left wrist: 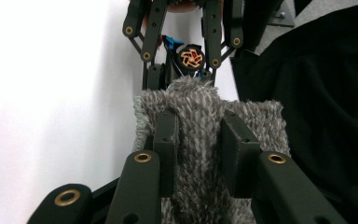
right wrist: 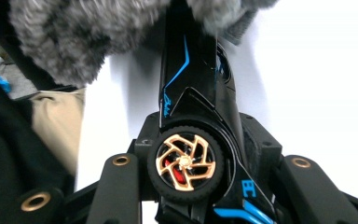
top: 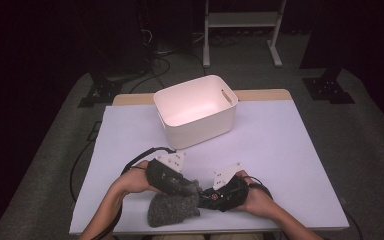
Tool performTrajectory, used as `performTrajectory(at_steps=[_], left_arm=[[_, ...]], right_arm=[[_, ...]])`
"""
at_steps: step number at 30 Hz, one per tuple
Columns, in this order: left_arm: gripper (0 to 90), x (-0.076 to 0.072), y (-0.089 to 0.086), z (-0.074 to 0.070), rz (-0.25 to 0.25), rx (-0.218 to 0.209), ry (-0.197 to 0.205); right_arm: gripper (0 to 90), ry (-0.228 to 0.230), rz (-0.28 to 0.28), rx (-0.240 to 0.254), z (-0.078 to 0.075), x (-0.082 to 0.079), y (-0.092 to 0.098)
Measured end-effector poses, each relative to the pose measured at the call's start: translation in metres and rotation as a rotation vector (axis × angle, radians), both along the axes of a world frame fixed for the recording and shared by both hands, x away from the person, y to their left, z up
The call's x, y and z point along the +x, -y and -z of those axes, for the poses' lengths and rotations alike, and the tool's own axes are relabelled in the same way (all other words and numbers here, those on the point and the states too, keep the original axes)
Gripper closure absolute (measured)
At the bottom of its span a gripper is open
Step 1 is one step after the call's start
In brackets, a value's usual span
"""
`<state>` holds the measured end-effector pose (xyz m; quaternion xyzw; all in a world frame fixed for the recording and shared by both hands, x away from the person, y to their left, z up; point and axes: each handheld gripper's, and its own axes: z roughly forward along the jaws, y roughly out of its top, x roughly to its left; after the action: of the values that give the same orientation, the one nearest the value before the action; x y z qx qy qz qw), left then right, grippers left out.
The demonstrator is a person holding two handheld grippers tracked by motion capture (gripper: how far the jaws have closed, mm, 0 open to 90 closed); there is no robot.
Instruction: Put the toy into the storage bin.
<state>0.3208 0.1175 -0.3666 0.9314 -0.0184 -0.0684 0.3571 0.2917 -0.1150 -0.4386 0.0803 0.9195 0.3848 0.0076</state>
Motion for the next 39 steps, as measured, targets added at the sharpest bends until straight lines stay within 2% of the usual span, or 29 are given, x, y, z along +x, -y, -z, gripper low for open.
performTrajectory(at_steps=[4,6,8,12,14,17,19,21,22,23,25,28,33,34,35,37,39], left_arm=[[70.3,0.005,0.006,0.004,-0.018,0.017,0.005],[70.3,0.007,0.009,0.008,-0.018,0.034,0.013],[71.2,0.007,0.011,0.01,-0.013,0.031,0.016],[71.4,0.004,0.01,0.01,-0.012,0.037,0.033],[71.4,0.003,0.01,0.009,-0.009,0.042,0.044],[71.7,0.003,0.011,0.009,-0.015,0.044,0.046],[72.8,0.005,0.012,0.008,-0.041,0.056,0.003],[72.7,0.006,0.013,0.007,-0.057,0.061,-0.003],[71.8,0.006,0.014,0.006,-0.084,0.067,0.015],[71.8,0.006,0.015,0.005,-0.081,0.072,0.018],[71.8,0.003,0.019,0.004,-0.085,0.065,0.054],[75.2,0.003,0.027,0.004,-0.074,0.056,0.07],[78.9,0.001,0.048,0.002,-0.01,0.059,0.09],[79.2,0.001,0.048,0.002,-0.01,0.059,0.09],[79.2,0.001,0.058,0.001,0.021,0.061,0.092],[79.2,0.003,0.069,0.001,0.049,0.063,0.086],[79.2,0.004,0.078,0.003,0.056,0.058,0.071]], right_arm=[[56.2,-0.01,0.032,0.017,0.002,0.011,0.006],[56.0,-0.025,0.034,0.022,0.003,0.013,0.006],[55.6,-0.022,0.037,0.024,0.003,0.012,0.006],[46.3,-0.023,0.049,0.043,0.001,0.011,0.013],[45.1,-0.016,0.053,0.051,-0.001,0.009,0.02],[45.8,-0.031,0.07,0.053,-0.001,0.008,0.031],[46.4,-0.047,0.089,0.055,0.0,0.007,0.036],[51.7,-0.072,0.105,0.065,0.002,0.008,0.039],[55.3,-0.075,0.102,0.073,0.001,0.008,0.039],[55.8,-0.073,0.107,0.075,0.001,0.007,0.039],[56.3,-0.062,0.096,0.07,0.001,0.006,0.039],[56.8,-0.057,0.091,0.071,0.001,0.005,0.038],[56.9,-0.029,0.085,0.072,0.001,0.003,0.036],[56.9,-0.028,0.086,0.071,0.001,0.003,0.036],[56.9,-0.021,0.083,0.073,0.001,0.003,0.035],[56.9,-0.018,0.086,0.079,0.002,0.003,0.034],[56.9,-0.011,0.088,0.081,0.002,0.002,0.033]])
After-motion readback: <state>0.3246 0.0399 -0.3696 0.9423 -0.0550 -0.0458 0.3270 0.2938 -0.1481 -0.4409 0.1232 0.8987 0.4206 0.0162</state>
